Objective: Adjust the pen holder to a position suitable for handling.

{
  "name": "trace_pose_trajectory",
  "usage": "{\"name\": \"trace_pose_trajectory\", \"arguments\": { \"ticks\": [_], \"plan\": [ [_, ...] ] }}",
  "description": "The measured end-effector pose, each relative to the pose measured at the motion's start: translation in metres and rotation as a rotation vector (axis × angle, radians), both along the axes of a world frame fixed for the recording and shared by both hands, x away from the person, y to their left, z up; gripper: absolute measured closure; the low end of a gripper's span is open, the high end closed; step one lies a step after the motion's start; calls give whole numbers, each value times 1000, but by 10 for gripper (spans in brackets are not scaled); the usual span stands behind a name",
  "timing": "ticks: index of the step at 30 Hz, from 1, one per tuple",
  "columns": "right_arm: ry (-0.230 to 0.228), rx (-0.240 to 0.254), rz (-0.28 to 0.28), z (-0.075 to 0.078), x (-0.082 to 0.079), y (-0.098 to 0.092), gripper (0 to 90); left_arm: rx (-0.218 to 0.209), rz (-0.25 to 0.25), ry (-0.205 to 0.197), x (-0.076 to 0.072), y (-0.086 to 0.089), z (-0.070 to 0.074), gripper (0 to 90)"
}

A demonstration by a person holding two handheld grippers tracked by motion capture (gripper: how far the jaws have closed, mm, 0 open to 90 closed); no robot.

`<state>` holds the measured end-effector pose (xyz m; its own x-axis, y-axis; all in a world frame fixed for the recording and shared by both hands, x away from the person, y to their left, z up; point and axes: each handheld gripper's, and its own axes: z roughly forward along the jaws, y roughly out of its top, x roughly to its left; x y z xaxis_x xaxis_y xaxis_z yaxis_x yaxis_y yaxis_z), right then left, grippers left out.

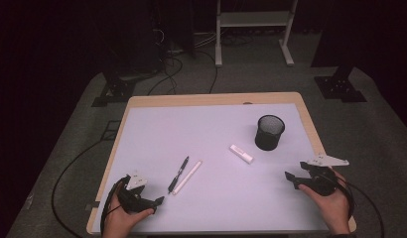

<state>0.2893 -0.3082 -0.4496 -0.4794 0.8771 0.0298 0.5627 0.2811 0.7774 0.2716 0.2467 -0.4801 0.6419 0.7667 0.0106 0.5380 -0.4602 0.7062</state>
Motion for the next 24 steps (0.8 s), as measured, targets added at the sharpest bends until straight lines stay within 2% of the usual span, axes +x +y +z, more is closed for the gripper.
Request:
{"name": "trace_pose_trajectory", "arguments": {
  "ticks": [24],
  "plan": [
    [-14, 25, 1, 20, 14, -3, 296, 0, 0, -1, 0, 0, 0, 0]
  ]
}}
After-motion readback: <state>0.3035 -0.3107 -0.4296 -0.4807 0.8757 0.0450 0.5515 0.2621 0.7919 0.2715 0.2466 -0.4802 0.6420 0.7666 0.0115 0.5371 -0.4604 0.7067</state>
